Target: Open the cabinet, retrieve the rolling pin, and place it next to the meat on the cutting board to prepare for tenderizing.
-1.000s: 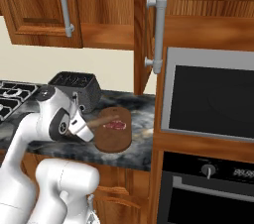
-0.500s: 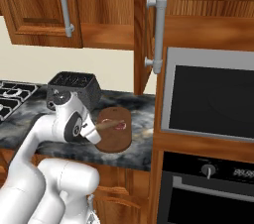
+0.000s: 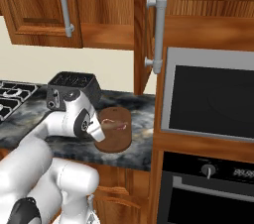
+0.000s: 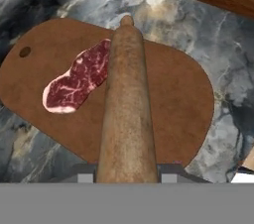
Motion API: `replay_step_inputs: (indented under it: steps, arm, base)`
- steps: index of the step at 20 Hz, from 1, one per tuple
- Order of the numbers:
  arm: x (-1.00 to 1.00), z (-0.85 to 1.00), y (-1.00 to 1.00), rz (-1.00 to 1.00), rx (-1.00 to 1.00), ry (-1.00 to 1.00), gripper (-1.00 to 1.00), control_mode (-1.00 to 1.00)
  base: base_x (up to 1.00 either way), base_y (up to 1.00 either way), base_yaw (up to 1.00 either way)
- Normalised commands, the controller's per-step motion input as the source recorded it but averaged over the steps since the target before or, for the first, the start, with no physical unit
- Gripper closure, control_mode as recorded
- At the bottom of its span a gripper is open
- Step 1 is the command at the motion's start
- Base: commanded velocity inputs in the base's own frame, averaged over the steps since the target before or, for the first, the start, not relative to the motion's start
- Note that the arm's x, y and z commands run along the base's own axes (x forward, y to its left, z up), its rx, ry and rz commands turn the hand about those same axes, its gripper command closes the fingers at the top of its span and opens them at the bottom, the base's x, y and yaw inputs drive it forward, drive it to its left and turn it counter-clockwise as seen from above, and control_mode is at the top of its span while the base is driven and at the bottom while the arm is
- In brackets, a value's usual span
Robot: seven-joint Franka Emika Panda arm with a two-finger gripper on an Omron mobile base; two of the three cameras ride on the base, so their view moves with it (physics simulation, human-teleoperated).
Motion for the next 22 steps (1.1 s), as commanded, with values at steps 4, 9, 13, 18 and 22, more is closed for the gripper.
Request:
replay_step_inputs:
  steps: [4,9,13,18,22]
  arm:
    - [0.28,-0.44,-0.05,-0.01,0.05,0.00,1.00,-1.00]
    - [0.26,-0.43,-0.04,-0.01,0.04,0.00,1.00,-1.00]
    - [0.25,-0.43,0.00,-0.03,0.00,0.00,1.00,-1.00]
    - [0.05,-0.25,0.00,-0.01,0.03,0.00,1.00,-1.00]
    - [-0.14,-0.16,0.00,-0.01,0.02,0.00,-1.00,-1.00]
  base:
    - [0.00,0.00,0.00]
    - [0.00,0.00,0.00]
    - [0.00,0.00,0.00]
    - [0.00,0.00,0.00]
    - [0.00,0.00,0.00]
